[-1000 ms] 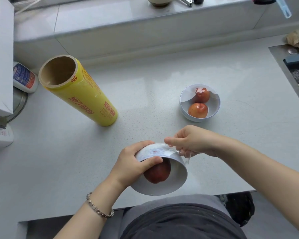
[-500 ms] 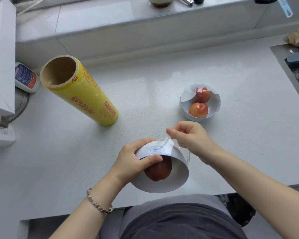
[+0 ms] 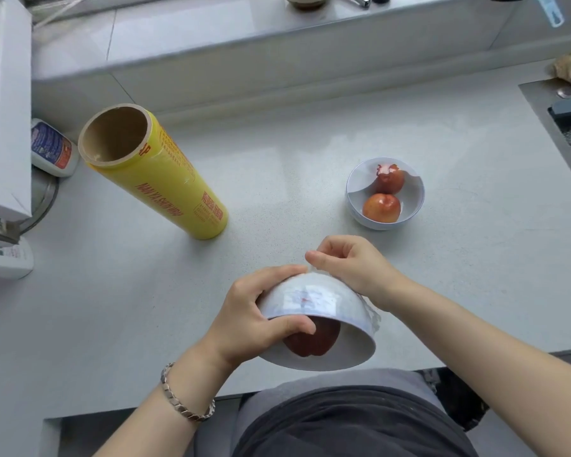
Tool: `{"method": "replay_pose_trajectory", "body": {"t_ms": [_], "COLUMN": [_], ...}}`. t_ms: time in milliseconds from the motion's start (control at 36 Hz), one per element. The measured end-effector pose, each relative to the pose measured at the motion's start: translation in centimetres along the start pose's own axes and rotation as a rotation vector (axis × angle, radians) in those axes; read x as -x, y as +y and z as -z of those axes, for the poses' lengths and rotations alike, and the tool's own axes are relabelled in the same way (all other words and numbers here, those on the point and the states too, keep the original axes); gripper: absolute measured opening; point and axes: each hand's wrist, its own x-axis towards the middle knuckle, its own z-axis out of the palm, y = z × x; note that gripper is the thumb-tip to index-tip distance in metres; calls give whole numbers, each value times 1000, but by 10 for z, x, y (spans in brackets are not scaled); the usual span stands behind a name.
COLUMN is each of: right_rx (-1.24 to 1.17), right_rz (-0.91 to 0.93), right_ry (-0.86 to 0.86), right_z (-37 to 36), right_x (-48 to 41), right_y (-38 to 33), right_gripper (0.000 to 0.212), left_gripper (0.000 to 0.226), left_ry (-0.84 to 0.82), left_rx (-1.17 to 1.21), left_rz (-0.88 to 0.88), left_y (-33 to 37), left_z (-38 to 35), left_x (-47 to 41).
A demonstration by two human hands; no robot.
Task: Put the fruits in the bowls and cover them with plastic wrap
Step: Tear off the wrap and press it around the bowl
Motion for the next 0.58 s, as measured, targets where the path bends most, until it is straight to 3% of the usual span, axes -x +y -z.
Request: {"method": "replay_pose_trajectory", "body": {"t_ms": [83, 194, 278, 361, 472, 528, 583], "right_rx": [13, 38, 117, 226, 33, -60, 23], "right_rz": [-58, -275, -287, -202, 64, 223, 354], "right_ry": [-52, -246, -282, -174, 144, 76, -82], "right_z": [2, 4, 8, 20, 39, 40, 34], "right_x": [2, 4, 3, 2, 17, 33, 49], "right_y": [-1, -1, 2, 6, -8, -25, -36], "right_gripper": [28, 37, 31, 16, 10, 4, 22], "left_gripper": [51, 48, 48, 51, 52, 51, 51], "left_ry": [0, -9, 2, 95, 206, 217, 210], "left_rx": [69, 183, 176, 194, 191, 171, 152], "left_rz": [1, 27, 27, 49, 47, 49, 47], "left_y": [1, -1, -4, -5, -9, -10, -10], "left_z": [-3, -4, -5, -1, 11, 15, 15], "left_x": [0, 6, 11, 13, 12, 11, 9]}}
